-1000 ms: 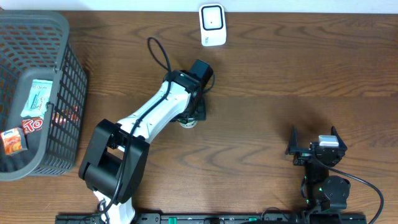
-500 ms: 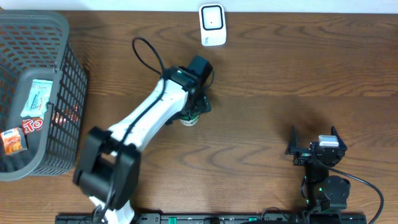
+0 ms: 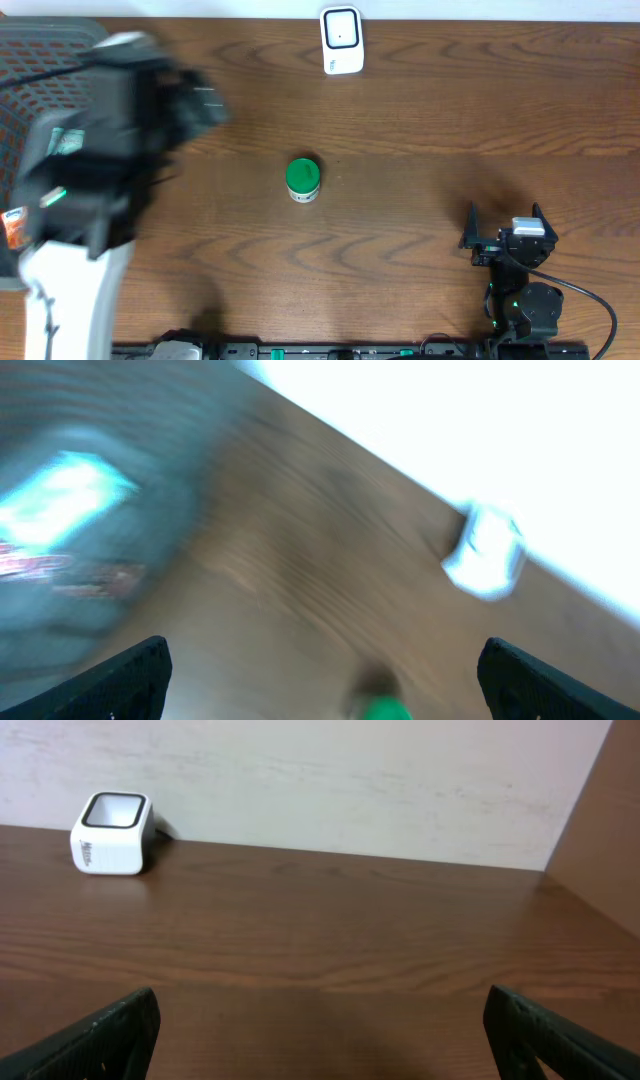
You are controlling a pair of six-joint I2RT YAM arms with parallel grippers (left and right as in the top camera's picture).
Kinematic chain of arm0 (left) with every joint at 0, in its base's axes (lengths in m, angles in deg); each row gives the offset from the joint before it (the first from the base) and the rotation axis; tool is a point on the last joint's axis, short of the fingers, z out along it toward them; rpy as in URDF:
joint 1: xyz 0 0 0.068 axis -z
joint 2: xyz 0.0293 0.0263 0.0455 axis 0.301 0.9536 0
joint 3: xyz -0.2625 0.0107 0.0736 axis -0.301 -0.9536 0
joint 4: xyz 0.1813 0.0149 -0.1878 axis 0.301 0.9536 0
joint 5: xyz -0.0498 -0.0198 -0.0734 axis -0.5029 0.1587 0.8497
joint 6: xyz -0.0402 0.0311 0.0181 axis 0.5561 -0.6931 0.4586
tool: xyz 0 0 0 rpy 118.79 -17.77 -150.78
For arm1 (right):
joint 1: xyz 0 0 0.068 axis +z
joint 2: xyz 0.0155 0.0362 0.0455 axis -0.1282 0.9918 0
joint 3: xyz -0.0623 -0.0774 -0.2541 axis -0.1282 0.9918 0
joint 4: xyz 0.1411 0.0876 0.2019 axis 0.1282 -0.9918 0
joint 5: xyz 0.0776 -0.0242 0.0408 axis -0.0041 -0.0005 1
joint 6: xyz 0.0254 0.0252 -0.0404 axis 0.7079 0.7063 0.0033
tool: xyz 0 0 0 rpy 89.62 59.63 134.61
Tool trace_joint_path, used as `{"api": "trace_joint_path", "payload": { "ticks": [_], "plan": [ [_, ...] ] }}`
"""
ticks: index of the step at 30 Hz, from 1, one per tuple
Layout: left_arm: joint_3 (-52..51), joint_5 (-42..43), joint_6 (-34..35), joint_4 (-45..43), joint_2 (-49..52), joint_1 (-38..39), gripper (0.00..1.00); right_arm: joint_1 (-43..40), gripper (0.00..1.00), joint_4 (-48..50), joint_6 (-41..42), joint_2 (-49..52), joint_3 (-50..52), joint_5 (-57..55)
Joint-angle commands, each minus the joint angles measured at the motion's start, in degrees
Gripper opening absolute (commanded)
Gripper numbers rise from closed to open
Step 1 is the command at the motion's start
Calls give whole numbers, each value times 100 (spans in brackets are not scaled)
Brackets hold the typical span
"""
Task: Scan the item barcode
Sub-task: 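Return the left gripper to the basket and grasp the red snack bar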
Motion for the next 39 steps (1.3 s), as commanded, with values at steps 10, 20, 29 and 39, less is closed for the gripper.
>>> {"api": "trace_joint_path", "payload": {
  "ticks": [10,20,29,39],
  "plan": [
    [9,-223,949,592,420,-3611,98,63,99,-20,-55,-55,7,-50],
    [-57,-221,955,789,2120,-3718,98,63,99,-17,-55,-55,7,-50],
    [-68,-155,1370,656,3547,-3718,98,63,99,-17,-52,-55,7,-50],
    [-68,81,1690,264,4496,-3718,98,63,99,-17,-55,-55,7,-50]
  ]
}}
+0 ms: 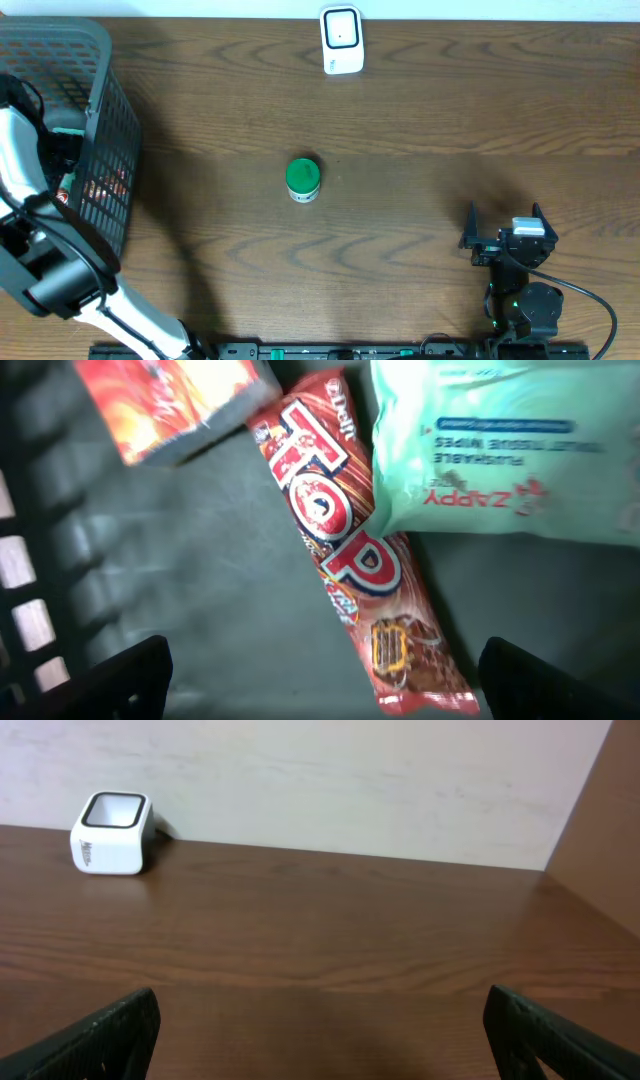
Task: Scan the item barcode
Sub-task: 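Return the left gripper to the basket and grasp the red snack bar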
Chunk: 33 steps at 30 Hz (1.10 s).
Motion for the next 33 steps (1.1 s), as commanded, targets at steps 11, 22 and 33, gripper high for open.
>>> {"api": "trace_joint_path", "payload": {
  "ticks": [11,22,33],
  "plan": [
    [-109,90,409,-251,844,-24,98,63,99,-20,-52,-55,7,-48],
    [-584,98,424,-566,1071,-26,25,63,99,-20,-55,-55,7,-50],
    [-577,57,133,57,678,-26,8,63,99,-20,-52,-55,7,-50]
  ]
}}
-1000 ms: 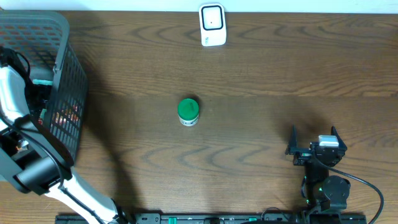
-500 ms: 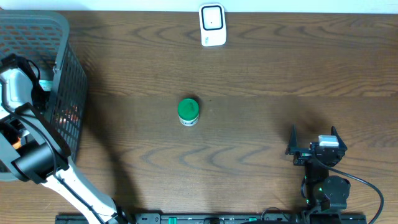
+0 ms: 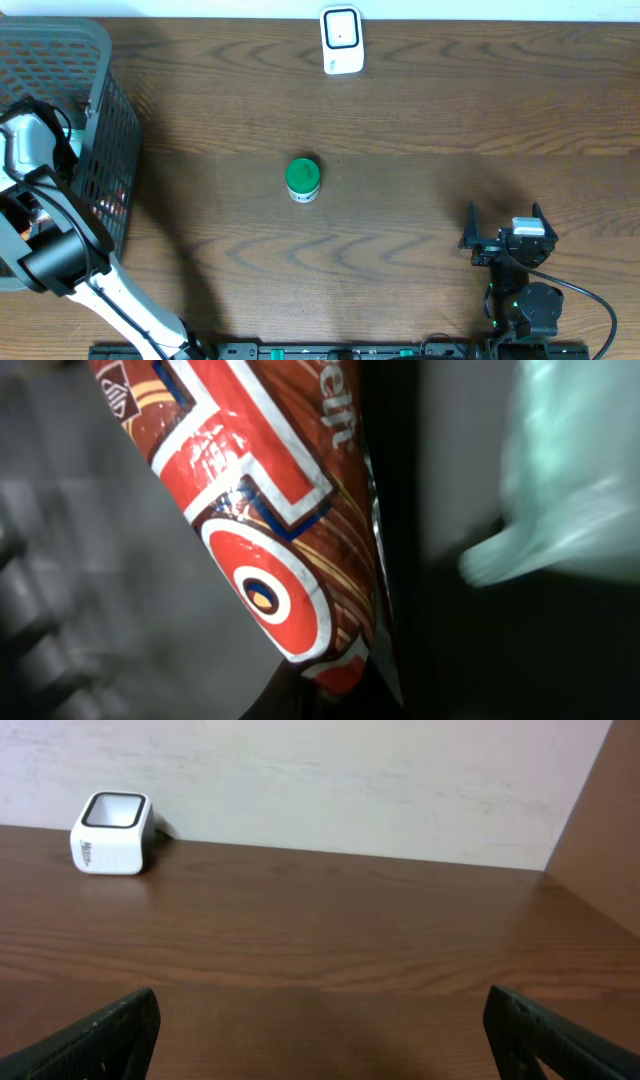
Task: Scan the item barcode
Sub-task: 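Return the left gripper to the basket and grasp the red snack bar, then carry the snack bar to the table beside the bottle and release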
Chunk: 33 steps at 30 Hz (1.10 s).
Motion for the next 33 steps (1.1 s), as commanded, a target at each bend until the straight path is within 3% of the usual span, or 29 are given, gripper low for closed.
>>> {"api": "trace_joint_path", "payload": {
  "ticks": [1,7,14,21,27,33],
  "plan": [
    [-153,57,-162,142,-297,-26,7,63,99,-20,-52,-55,7,-48],
    [33,79,-415,195,-1668,-26,7,63,99,-20,-52,-55,7,-50],
    [50,131,-413,-48,-3974,-24,7,63,99,-20,-52,-55,7,-50],
    [50,2118,-415,-223,-5810,166,7,63,99,-20,-55,-55,7,-50],
    [46,4015,-459,-245,-6446,1270,7,63,99,-20,-52,-55,7,-50],
    [-170,4048,-831,-614,-6301,2767,7,63,99,-20,-52,-55,7,-50]
  ]
}}
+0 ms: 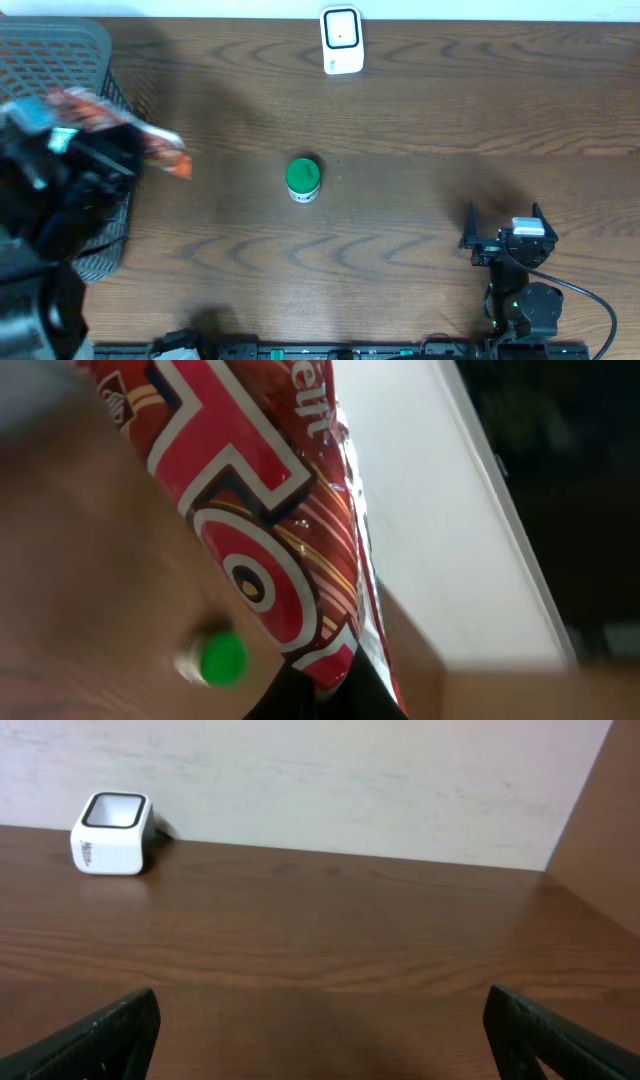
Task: Scan the item barcode
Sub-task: 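Carry the snack bar to the table beside the bottle and release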
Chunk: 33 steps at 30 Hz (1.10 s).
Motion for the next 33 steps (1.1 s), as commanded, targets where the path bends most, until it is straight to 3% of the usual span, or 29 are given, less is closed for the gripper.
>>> {"api": "trace_joint_path", "payload": {
  "ticks": [1,8,16,23,33],
  "plan": [
    [-238,426,-409,-297,210,861,7,63,99,-17,-55,-55,7,-50],
    [-776,428,-503,-977,1062,2468,7,63,99,-17,-55,-55,7,-50],
    [-870,431,-654,-1585,2767,3834,7,63,99,-17,-52,-55,7,-50],
    [-870,424,-737,-2153,4072,4463,7,63,99,-17,-55,-55,7,-50],
    [-870,70,-732,-2205,5506,4822,7,63,99,-17,-52,-55,7,-50]
  ]
}}
